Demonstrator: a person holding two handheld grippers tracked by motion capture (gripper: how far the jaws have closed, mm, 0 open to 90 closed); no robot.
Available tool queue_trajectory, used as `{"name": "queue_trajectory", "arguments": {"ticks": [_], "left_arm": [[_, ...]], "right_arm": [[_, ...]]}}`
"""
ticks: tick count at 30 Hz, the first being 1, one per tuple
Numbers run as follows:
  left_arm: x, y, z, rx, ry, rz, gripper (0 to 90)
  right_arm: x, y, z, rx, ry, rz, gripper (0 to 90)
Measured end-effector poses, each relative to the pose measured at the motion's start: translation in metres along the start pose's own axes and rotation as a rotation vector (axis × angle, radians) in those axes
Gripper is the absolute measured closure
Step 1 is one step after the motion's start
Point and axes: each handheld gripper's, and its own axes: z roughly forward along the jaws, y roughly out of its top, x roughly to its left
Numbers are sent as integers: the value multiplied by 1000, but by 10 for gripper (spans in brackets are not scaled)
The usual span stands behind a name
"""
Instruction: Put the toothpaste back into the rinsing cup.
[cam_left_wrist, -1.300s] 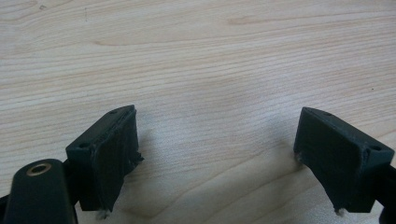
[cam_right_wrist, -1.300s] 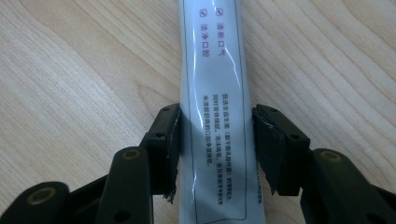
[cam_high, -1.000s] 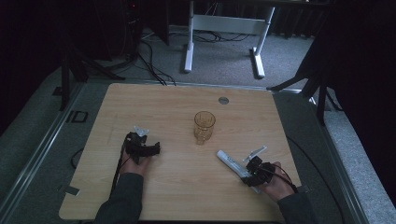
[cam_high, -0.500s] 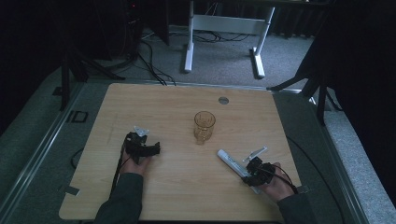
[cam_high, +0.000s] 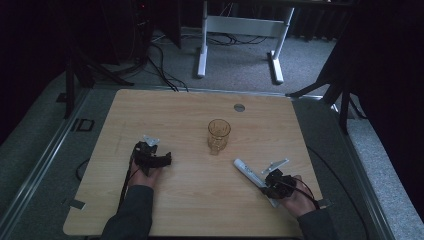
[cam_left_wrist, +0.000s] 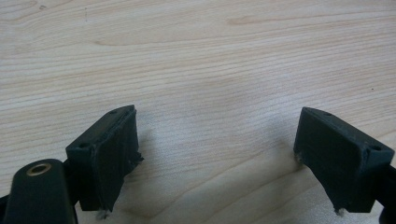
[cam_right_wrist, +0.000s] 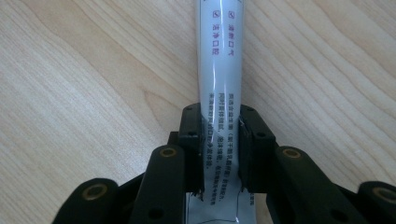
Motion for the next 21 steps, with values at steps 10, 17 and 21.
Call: {"name": "queue_trajectory", "arguments": {"ticks": [10, 17, 21], "left_arm": [[0, 0, 0, 0, 0, 0, 141], [0, 0, 0, 0, 0, -1, 141], [0, 0, 0, 0, 0, -1, 141]], "right_arm": [[-1, -2, -2, -24, -16, 14, 754], [-3, -1, -9, -62, -22, 18, 754], [-5, 0, -13, -75, -26, 23, 755]]}}
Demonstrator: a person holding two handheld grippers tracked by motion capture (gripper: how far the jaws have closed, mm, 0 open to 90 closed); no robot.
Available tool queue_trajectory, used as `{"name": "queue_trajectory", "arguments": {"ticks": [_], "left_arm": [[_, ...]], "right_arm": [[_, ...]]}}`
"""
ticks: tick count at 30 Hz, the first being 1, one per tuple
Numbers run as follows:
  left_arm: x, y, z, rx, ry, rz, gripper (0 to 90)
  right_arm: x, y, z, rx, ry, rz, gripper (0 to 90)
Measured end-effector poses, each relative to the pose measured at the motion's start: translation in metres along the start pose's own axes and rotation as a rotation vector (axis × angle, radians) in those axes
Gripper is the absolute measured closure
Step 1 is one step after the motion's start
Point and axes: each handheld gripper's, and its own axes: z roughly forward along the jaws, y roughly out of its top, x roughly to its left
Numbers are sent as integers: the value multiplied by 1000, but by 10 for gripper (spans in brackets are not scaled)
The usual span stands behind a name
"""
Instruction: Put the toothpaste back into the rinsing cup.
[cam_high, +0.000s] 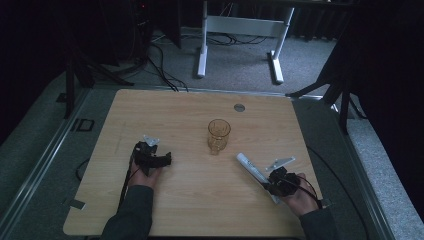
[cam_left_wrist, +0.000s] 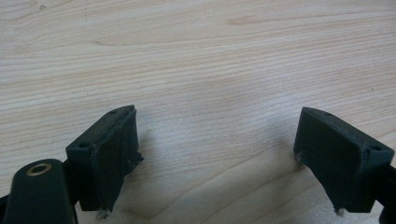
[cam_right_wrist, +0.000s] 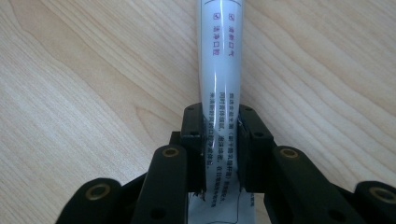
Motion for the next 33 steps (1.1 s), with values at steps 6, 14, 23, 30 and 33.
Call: {"name": "queue_trajectory", "arguments": {"ticks": [6, 14, 23, 30, 33], "left_arm": [[0, 0, 0, 0, 0, 0, 141], [0, 0, 0, 1, 0, 1, 141], [-1, 0, -1, 0, 3, -1, 148], [-1, 0, -1, 0, 3, -1, 148], [-1, 0, -1, 1, 2, 0, 148]], "right_arm": [[-3, 3, -5, -21, -1, 9, 755], [-5, 7, -11, -36, -10, 9, 755], [-8, 9, -16, -55, -18, 12, 755], [-9, 13, -20, -58, -19, 2, 755], [-10, 15, -22, -65, -18, 4, 755]]}}
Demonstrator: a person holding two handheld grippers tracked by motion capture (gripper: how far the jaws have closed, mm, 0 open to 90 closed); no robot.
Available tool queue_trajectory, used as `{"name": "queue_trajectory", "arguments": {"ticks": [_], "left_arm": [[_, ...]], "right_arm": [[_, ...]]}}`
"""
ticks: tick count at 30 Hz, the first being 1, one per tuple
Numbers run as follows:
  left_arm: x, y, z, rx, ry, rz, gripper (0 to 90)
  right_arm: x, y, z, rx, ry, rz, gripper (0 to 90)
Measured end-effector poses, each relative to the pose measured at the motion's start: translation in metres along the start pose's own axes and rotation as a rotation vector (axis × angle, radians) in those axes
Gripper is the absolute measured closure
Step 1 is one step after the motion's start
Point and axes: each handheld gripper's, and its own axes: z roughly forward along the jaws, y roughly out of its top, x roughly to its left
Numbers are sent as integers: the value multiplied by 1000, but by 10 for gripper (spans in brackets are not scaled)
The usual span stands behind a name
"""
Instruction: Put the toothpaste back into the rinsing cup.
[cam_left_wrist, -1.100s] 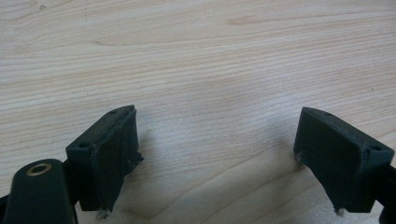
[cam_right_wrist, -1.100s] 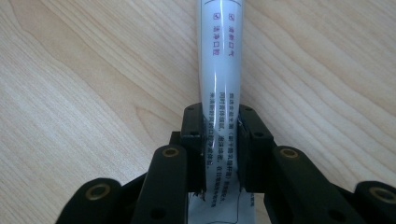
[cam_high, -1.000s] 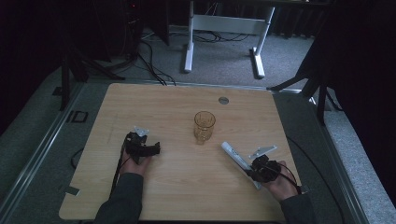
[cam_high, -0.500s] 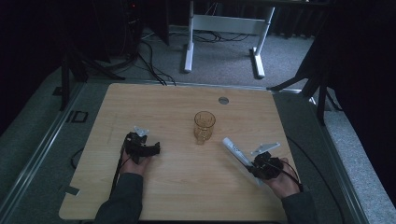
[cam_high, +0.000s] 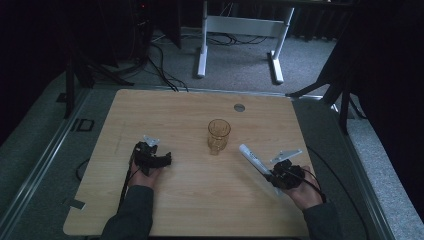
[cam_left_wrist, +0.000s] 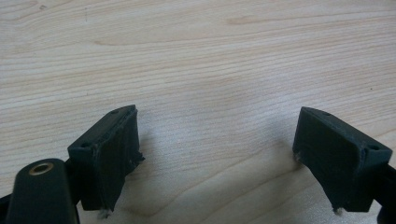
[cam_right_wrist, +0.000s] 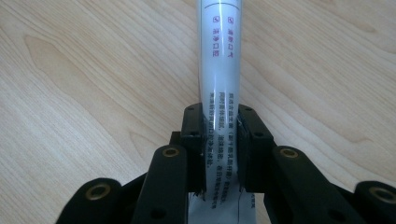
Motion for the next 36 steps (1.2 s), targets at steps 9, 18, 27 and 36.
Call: {"name": "queue_trajectory", "arguments": {"ticks": [9, 18, 27, 36], "left_arm": [[0, 0, 0, -1, 0, 0, 148], [0, 0, 0, -1, 0, -1, 148], [0, 0, 0, -1, 0, -1, 148], [0, 0, 0, -1, 0, -1, 148]], "right_arm": [[-2, 4, -4, -6, -3, -6, 756], [-2, 10, -8, -12, -8, -11, 756], [-3, 14, -12, -22, -12, -16, 757], [-5, 19, -16, -32, -17, -18, 757]]}}
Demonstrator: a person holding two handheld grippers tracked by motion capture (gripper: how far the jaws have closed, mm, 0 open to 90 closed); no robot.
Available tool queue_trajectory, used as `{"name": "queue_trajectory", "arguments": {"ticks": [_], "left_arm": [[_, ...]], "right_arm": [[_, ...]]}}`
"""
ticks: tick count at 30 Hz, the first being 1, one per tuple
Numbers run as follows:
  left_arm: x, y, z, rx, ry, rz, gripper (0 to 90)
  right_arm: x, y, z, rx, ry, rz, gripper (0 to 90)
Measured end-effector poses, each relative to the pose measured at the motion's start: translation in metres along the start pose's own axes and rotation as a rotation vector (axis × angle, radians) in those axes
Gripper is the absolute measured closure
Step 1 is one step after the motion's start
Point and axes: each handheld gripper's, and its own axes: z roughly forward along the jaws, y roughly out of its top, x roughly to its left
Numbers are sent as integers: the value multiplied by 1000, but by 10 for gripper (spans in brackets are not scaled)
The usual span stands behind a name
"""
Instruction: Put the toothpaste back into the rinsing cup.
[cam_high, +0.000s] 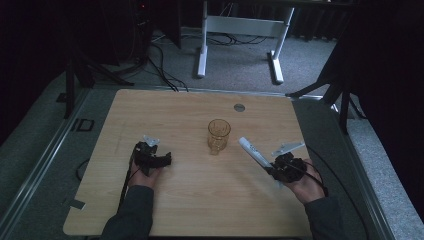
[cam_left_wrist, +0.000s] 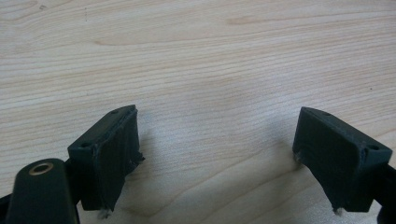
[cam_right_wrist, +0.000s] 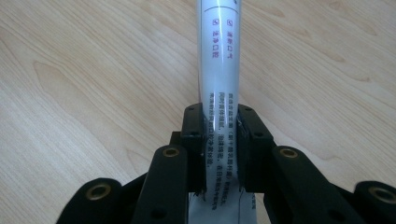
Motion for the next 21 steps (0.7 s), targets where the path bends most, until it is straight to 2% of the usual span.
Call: {"name": "queue_trajectory", "arguments": {"ticks": [21], "left_arm": [[0, 0, 0, 0, 0, 0, 148]], "right_arm": [[-4, 15, -9, -14, -6, -17, 758]]}}
